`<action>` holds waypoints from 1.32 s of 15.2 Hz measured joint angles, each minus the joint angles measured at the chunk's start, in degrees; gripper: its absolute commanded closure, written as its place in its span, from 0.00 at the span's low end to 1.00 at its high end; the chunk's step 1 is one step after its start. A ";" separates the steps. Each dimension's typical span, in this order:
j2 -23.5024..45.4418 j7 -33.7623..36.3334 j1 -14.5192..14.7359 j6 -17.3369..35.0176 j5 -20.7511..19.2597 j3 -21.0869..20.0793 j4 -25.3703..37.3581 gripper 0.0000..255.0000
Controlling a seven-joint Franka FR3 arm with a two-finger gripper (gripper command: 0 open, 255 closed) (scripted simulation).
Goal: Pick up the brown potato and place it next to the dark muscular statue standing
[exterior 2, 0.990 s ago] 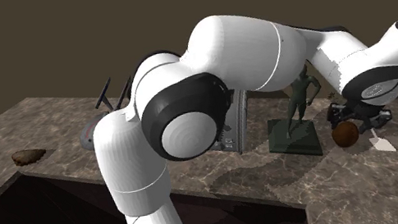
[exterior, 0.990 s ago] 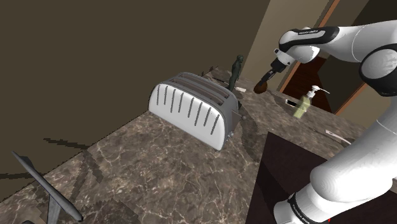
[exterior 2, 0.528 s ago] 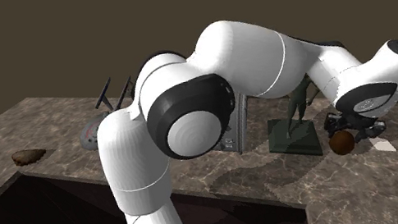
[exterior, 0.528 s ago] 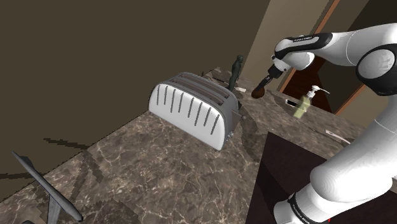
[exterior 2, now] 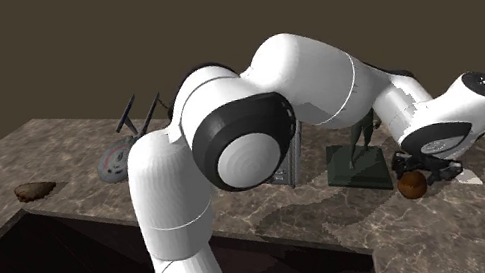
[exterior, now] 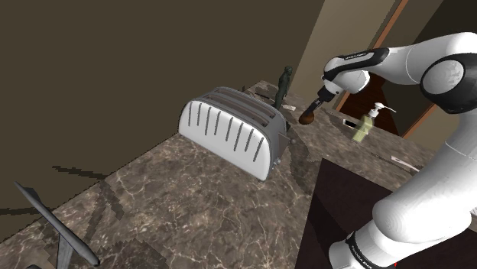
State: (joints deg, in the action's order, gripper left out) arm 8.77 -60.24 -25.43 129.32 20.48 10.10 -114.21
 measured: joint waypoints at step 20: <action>5.37 -4.49 -0.43 8.31 4.14 -0.99 -3.12 0.00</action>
State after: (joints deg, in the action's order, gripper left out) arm 14.14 -64.73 -25.87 137.63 24.62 9.11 -117.33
